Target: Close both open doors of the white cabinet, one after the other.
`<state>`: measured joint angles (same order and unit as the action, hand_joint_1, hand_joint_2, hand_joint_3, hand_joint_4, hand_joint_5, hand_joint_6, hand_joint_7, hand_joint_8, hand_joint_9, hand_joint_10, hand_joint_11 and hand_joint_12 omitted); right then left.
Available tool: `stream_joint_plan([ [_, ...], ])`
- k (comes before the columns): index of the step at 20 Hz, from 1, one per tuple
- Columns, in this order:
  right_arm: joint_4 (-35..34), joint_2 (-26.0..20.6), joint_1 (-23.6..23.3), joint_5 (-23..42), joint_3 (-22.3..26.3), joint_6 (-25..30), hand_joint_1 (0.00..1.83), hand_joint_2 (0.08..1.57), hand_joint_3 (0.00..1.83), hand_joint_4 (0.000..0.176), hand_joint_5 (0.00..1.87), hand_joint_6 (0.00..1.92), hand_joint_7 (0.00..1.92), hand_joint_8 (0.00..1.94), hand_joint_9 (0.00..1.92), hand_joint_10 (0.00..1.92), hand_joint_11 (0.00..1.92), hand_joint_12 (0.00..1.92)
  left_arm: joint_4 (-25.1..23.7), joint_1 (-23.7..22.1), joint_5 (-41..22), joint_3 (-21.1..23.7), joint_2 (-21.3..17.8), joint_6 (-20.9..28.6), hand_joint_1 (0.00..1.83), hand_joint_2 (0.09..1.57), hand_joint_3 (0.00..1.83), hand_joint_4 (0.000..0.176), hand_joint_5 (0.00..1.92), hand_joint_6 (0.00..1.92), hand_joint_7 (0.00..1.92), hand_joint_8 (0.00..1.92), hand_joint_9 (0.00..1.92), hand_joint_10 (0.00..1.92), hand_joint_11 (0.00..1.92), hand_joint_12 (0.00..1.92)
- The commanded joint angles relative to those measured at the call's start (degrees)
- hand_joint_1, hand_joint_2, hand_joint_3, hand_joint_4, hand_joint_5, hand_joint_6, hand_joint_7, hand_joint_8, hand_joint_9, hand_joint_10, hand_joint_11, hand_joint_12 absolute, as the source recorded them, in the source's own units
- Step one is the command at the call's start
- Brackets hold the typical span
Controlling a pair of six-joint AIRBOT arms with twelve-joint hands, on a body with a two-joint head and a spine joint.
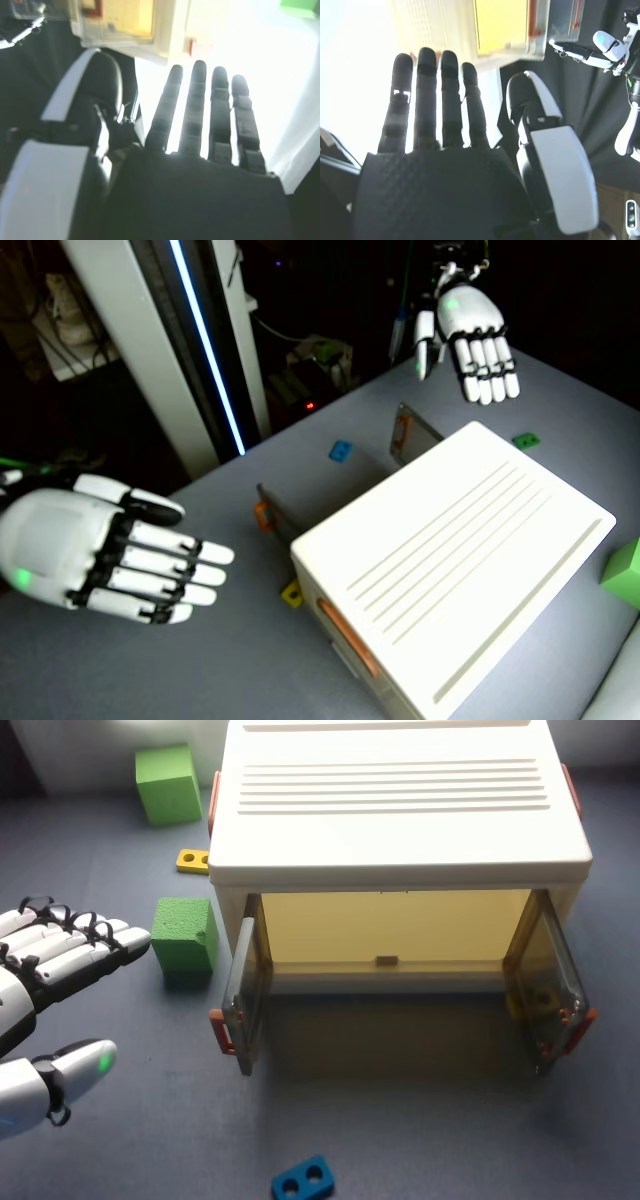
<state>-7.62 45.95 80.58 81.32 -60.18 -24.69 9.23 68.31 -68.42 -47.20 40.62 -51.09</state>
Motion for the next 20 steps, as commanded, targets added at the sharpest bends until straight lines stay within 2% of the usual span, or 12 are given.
stream_joint_plan([
  [1,-1.11,0.06,-0.71,5.99,-0.39,0.25,0.05,1.44,0.01,0.017,0.08,0.00,0.06,0.00,0.06,0.00,0.11,0.02,0.41,-0.40,-6.63,-0.22,0.04,0.33,0.00,1.47,0.03,0.000,0.13,0.01,0.16,0.01,0.19,0.02,0.00,0.74],
  [2,-0.89,0.21,-0.96,5.54,-0.50,0.25,0.03,1.44,0.01,0.029,0.07,0.00,0.05,0.00,0.05,0.00,0.10,0.01,0.44,-0.39,-6.67,-0.26,0.07,0.37,0.00,1.48,0.02,0.000,0.13,0.00,0.16,0.00,0.19,0.01,0.00,0.69],
  [3,-0.82,0.33,-1.04,5.36,-0.58,0.25,0.04,1.45,0.01,0.030,0.07,0.00,0.06,0.00,0.05,0.00,0.11,0.01,0.33,-0.41,-6.50,-0.28,0.10,0.38,0.00,1.49,0.02,0.000,0.11,0.00,0.14,0.00,0.17,0.01,0.00,0.61],
  [5,-0.64,0.50,-1.23,5.07,-0.69,0.26,0.08,1.46,0.00,0.045,0.07,0.00,0.06,0.00,0.05,0.00,0.11,0.01,-1.02,-0.72,-5.25,-0.40,0.32,1.07,0.00,1.51,0.01,0.000,0.07,0.00,0.13,0.00,0.16,0.00,0.00,0.55],
  [8,-0.40,0.53,-1.47,4.93,-0.70,0.29,0.05,1.45,0.00,0.040,0.08,0.00,0.06,0.00,0.06,0.00,0.12,0.00,-3.22,-1.56,-3.41,-0.52,0.72,1.38,0.00,1.55,0.01,0.000,0.07,0.00,0.11,0.00,0.13,0.00,0.00,0.50],
  [9,-0.32,0.55,-1.51,4.93,-0.70,0.39,0.03,1.45,0.00,0.048,0.08,0.00,0.07,0.00,0.06,0.00,0.11,0.00,-3.60,-1.74,-3.06,-0.57,0.85,1.38,0.00,1.54,0.01,0.000,0.07,0.00,0.07,0.00,0.09,0.00,0.00,0.45],
  [11,-0.04,0.62,-1.69,4.93,-0.70,0.58,0.04,1.46,0.00,0.038,0.08,0.00,0.08,0.01,0.07,0.00,0.12,0.00,-4.45,-2.22,-2.18,-0.70,1.20,1.37,0.00,1.52,0.00,0.000,0.09,0.01,0.06,0.00,0.08,0.00,0.00,0.41],
  [14,0.00,0.67,-1.73,4.93,-0.70,0.67,0.03,1.44,0.00,0.041,0.07,0.00,0.05,0.00,0.05,0.00,0.11,0.00,-5.95,-3.23,-0.94,-0.80,1.86,1.36,0.00,1.53,0.00,0.000,0.11,0.01,0.11,0.01,0.12,0.01,0.00,0.48],
  [16,0.05,0.67,-1.72,4.84,-0.69,0.74,0.03,1.44,0.00,0.036,0.07,0.00,0.07,0.01,0.06,0.01,0.12,0.00,-6.97,-4.27,0.14,-1.00,2.30,1.36,0.00,1.53,0.00,0.000,0.09,0.00,0.08,0.00,0.09,0.00,0.00,0.42],
  [17,0.08,0.70,-1.72,4.77,-0.69,0.75,0.03,1.45,0.00,0.025,0.07,0.00,0.07,0.01,0.07,0.01,0.12,0.00,-7.63,-5.10,0.89,-1.16,2.68,1.36,0.00,1.53,0.00,0.000,0.08,0.00,0.07,0.00,0.08,0.00,0.00,0.38],
  [19,0.08,0.87,-1.72,4.76,-0.69,0.75,0.04,1.44,0.00,0.037,0.08,0.00,0.08,0.00,0.07,0.00,0.12,0.00,-8.72,-6.31,2.04,-1.36,3.29,1.36,0.00,1.52,0.00,0.000,0.08,0.00,0.05,0.00,0.06,0.00,0.00,0.34],
  [20,0.08,0.97,-1.72,4.76,-0.69,0.81,0.03,1.44,0.00,0.034,0.08,0.00,0.09,0.00,0.07,0.00,0.12,0.00,-9.27,-6.89,2.64,-1.50,3.69,1.36,0.00,1.52,0.00,0.000,0.06,0.00,0.02,0.00,0.04,0.00,0.00,0.27],
])
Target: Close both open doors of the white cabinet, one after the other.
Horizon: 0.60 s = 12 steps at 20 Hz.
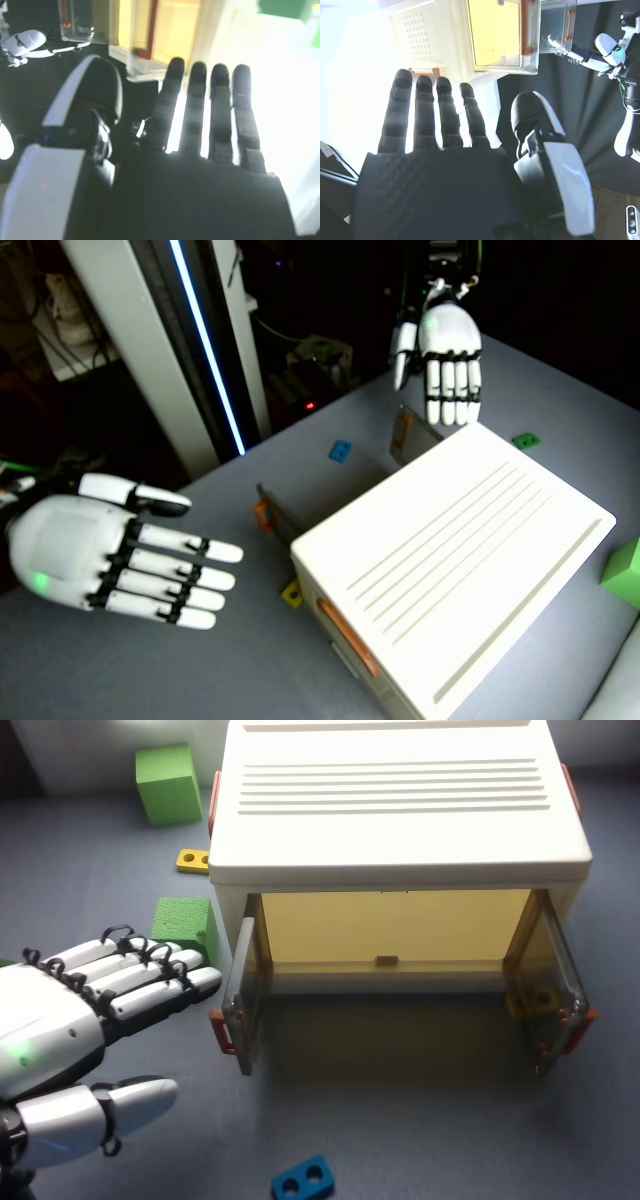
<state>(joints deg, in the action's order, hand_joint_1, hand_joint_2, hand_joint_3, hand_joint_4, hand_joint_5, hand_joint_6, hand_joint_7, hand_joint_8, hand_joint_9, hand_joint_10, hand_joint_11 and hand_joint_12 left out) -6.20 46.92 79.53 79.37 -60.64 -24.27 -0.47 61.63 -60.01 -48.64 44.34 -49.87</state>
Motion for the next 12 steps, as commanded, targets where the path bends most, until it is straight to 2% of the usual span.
stream_joint_plan([
  [1,-1.34,0.06,-0.67,6.70,-0.23,0.43,0.01,1.44,0.00,0.035,0.07,0.00,0.08,0.00,0.07,0.00,0.12,0.00,0.07,-0.58,-5.43,-0.17,0.19,0.13,0.00,1.51,0.00,0.000,0.07,0.01,0.02,0.00,0.02,0.00,0.00,0.20],
  [4,-1.33,0.10,-0.66,6.70,-0.22,0.49,0.00,1.44,0.00,0.033,0.08,0.00,0.08,0.00,0.07,0.00,0.12,0.00,-0.44,-1.13,-5.14,-0.27,0.43,0.15,0.00,1.47,0.00,0.000,0.06,0.00,0.00,0.00,0.00,0.00,0.00,0.11],
  [8,-1.33,0.31,-0.66,6.70,-0.23,0.51,0.00,1.45,0.00,0.027,0.09,0.01,0.09,0.00,0.08,0.00,0.13,0.01,-0.92,-1.59,-4.71,-0.34,1.03,0.20,0.00,1.48,0.00,0.000,0.08,0.01,0.02,0.01,0.01,0.00,0.03,0.11],
  [12,-1.32,0.37,-0.66,6.51,-0.24,0.51,0.01,1.45,0.00,0.037,0.08,0.00,0.08,0.00,0.07,0.00,0.12,0.00,-2.05,-2.77,-3.84,-0.69,2.04,0.51,0.00,1.47,0.00,0.000,0.07,0.00,0.03,0.01,0.04,0.01,0.05,0.11],
])
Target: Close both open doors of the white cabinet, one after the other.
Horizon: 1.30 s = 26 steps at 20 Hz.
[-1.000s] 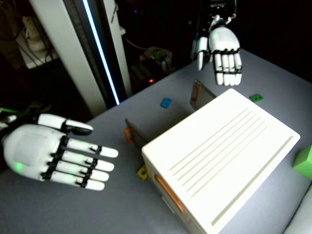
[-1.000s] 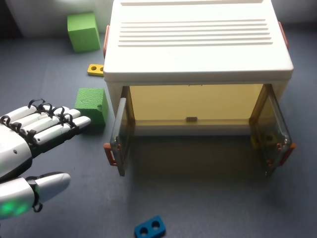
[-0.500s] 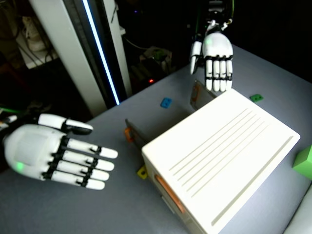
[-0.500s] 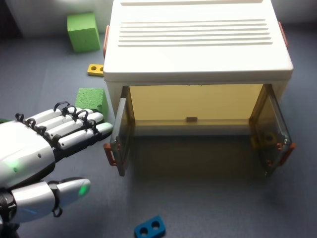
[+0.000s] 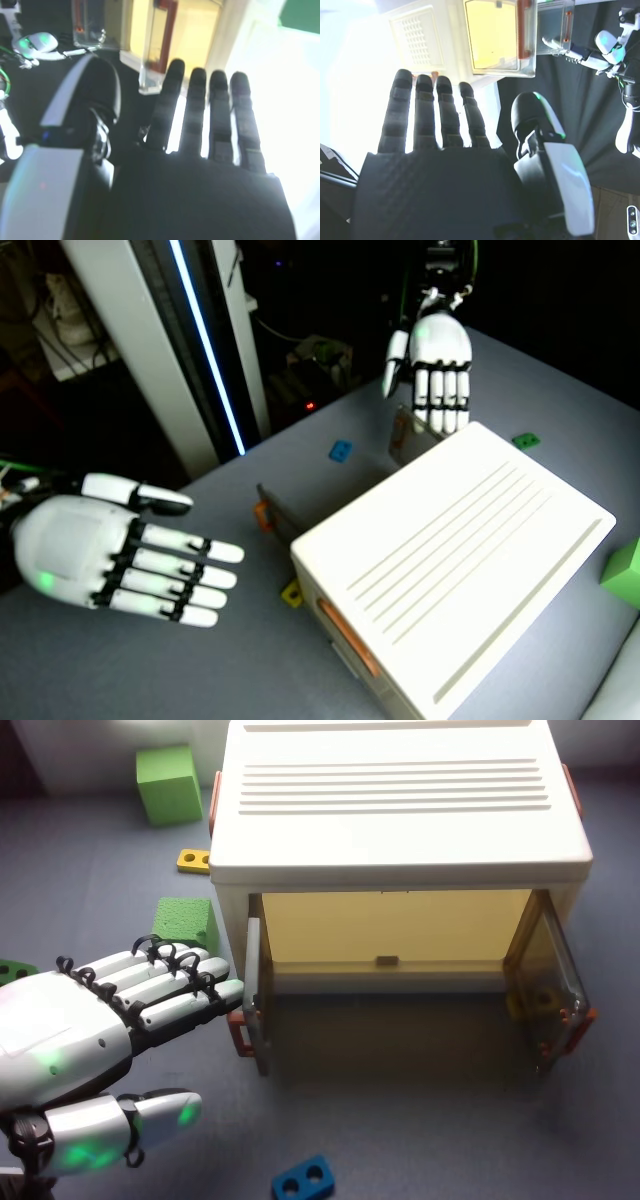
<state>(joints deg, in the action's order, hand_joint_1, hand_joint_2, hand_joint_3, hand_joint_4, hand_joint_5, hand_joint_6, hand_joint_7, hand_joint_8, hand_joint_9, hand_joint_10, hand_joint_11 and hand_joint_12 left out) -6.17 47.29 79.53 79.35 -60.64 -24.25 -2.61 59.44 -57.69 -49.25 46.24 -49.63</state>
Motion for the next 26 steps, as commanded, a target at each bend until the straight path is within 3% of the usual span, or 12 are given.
stream_joint_plan([
  [1,-1.34,0.00,-0.66,6.53,-0.24,0.48,0.03,1.44,0.00,0.038,0.10,0.00,0.08,0.00,0.07,0.00,0.13,0.00,-0.12,-0.83,-5.98,-0.16,0.32,0.37,0.00,1.47,0.00,0.000,0.08,0.00,0.05,0.00,0.05,0.00,0.06,0.09],
  [9,-1.35,0.14,-0.66,6.53,-0.25,0.49,0.05,1.46,0.00,0.029,0.10,0.00,0.09,0.00,0.08,0.00,0.13,0.00,-1.11,-2.06,-5.40,-0.75,1.35,0.94,0.00,1.48,0.00,0.000,0.12,0.01,0.08,0.01,0.09,0.01,0.08,0.09],
  [13,-1.35,0.19,-0.65,6.52,-0.25,0.49,0.00,1.45,0.00,0.034,0.10,0.00,0.08,0.00,0.07,0.00,0.12,0.00,-1.66,-3.49,-5.35,-1.32,2.38,1.02,0.00,1.49,0.00,0.000,0.13,0.01,0.09,0.01,0.09,0.01,0.09,0.09],
  [14,-1.35,0.19,-0.65,6.52,-0.25,0.49,0.03,1.45,0.00,0.049,0.09,0.00,0.07,0.00,0.07,0.00,0.13,0.00,-1.98,-3.91,-5.25,-1.52,2.72,1.18,0.00,1.49,0.00,0.000,0.12,0.01,0.08,0.00,0.08,0.00,0.08,0.08],
  [16,-1.34,0.19,-0.65,6.52,-0.29,0.49,0.04,1.46,0.00,0.041,0.10,0.00,0.09,0.01,0.08,0.00,0.13,0.00,-2.74,-4.73,-4.83,-1.86,3.30,1.67,0.00,1.49,0.00,0.000,0.10,0.00,0.05,0.00,0.05,0.00,0.07,0.08],
  [18,-1.34,0.19,-0.65,6.39,-0.34,0.49,0.03,1.45,0.00,0.051,0.09,0.00,0.07,0.00,0.07,0.00,0.12,0.00,-3.26,-5.20,-4.30,-2.13,3.66,2.02,0.00,1.49,0.00,0.000,0.10,0.00,0.05,0.00,0.06,0.00,0.08,0.08],
  [19,-1.34,0.19,-0.65,6.17,-0.41,0.49,0.04,1.46,0.00,0.041,0.10,0.00,0.08,0.00,0.07,0.00,0.13,0.00,-3.66,-5.59,-3.83,-2.44,4.08,2.32,0.00,1.50,0.00,0.000,0.11,0.00,0.08,0.01,0.08,0.01,0.09,0.08],
  [26,-1.03,0.19,-0.64,5.70,-0.59,0.49,0.04,1.47,0.00,0.043,0.10,0.00,0.09,0.00,0.08,0.00,0.13,0.00,-5.67,-7.08,-2.17,-3.54,6.03,3.65,0.00,1.49,0.00,0.000,0.12,0.00,0.08,0.00,0.07,0.01,0.07,0.07],
])
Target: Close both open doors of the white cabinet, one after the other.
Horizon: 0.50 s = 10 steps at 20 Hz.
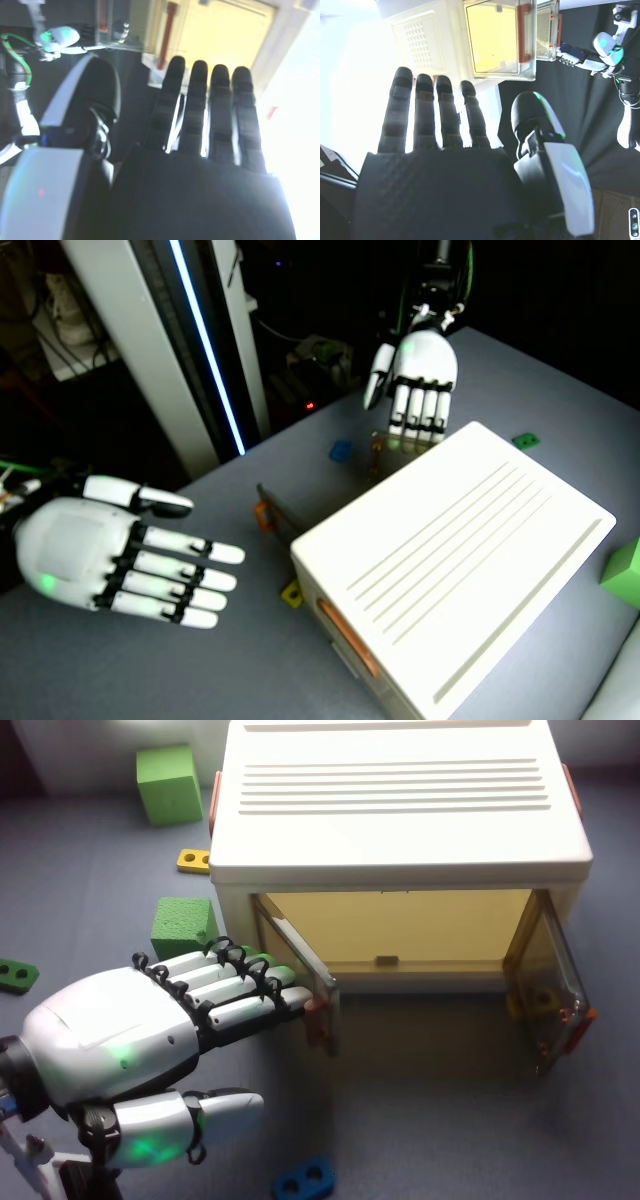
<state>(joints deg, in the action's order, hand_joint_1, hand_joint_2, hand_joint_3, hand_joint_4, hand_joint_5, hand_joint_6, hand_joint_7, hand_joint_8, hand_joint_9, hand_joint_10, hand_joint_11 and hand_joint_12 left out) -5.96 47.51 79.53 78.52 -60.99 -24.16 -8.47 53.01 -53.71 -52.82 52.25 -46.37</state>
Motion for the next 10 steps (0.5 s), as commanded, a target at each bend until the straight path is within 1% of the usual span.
stream_joint_plan([
  [1,-1.22,-0.03,-0.64,6.50,-0.25,0.40,0.04,1.46,0.00,0.044,0.10,0.00,0.09,0.00,0.08,0.00,0.13,0.00,0.10,-0.82,-6.14,-0.09,0.24,0.43,0.00,1.49,0.00,0.000,0.12,0.00,0.07,0.00,0.07,0.00,0.08,0.07],
  [2,-1.18,-0.03,-0.64,6.50,-0.27,0.40,0.04,1.47,0.00,0.039,0.10,0.00,0.09,0.00,0.08,0.00,0.14,0.01,0.01,-1.06,-6.14,-0.21,0.45,0.43,0.00,1.50,0.00,0.000,0.11,0.00,0.08,0.00,0.07,0.00,0.08,0.07],
  [3,-1.16,-0.03,-0.64,6.49,-0.30,0.40,0.04,1.46,0.00,0.046,0.10,0.00,0.09,0.00,0.08,0.00,0.14,0.01,-0.10,-1.30,-6.12,-0.35,0.66,0.43,0.00,1.50,0.00,0.000,0.11,0.00,0.08,0.00,0.07,0.01,0.08,0.07],
  [4,-1.15,-0.03,-0.64,6.49,-0.33,0.40,0.04,1.46,0.00,0.046,0.11,0.00,0.09,0.00,0.08,0.00,0.15,0.01,-0.30,-1.65,-6.01,-0.56,0.95,0.44,0.00,1.50,0.00,0.000,0.11,0.00,0.08,0.00,0.07,0.01,0.08,0.07],
  [7,-1.10,-0.03,-0.64,6.49,-0.34,0.40,0.02,1.45,0.00,0.035,0.10,0.00,0.09,0.00,0.08,0.00,0.13,0.00,-1.02,-2.86,-5.40,-0.98,1.52,0.46,0.00,1.52,0.01,0.000,0.14,0.01,0.12,0.01,0.11,0.01,0.09,0.07],
  [8,-1.10,-0.03,-0.64,6.49,-0.34,0.40,0.00,1.46,0.00,0.030,0.10,0.00,0.08,0.00,0.08,0.00,0.16,0.01,-1.29,-3.41,-5.21,-1.16,1.80,0.48,0.00,1.53,0.01,0.000,0.13,0.00,0.10,0.01,0.08,0.00,0.07,0.06],
  [9,-1.10,-0.02,-0.64,6.49,-0.34,0.40,0.00,1.44,0.00,0.030,0.10,0.00,0.08,0.00,0.09,0.00,0.17,0.01,-1.48,-3.85,-5.11,-1.32,2.07,0.48,0.00,1.53,0.01,0.000,0.11,0.00,0.09,0.00,0.07,0.00,0.05,0.06],
  [10,-1.09,-0.01,-0.64,6.49,-0.34,0.45,0.00,1.43,0.00,0.024,0.12,0.01,0.09,0.01,0.09,0.00,0.17,0.01,-1.72,-4.30,-5.03,-1.52,2.35,0.49,0.00,1.52,0.01,0.000,0.11,0.00,0.09,0.00,0.07,0.00,0.05,0.06],
])
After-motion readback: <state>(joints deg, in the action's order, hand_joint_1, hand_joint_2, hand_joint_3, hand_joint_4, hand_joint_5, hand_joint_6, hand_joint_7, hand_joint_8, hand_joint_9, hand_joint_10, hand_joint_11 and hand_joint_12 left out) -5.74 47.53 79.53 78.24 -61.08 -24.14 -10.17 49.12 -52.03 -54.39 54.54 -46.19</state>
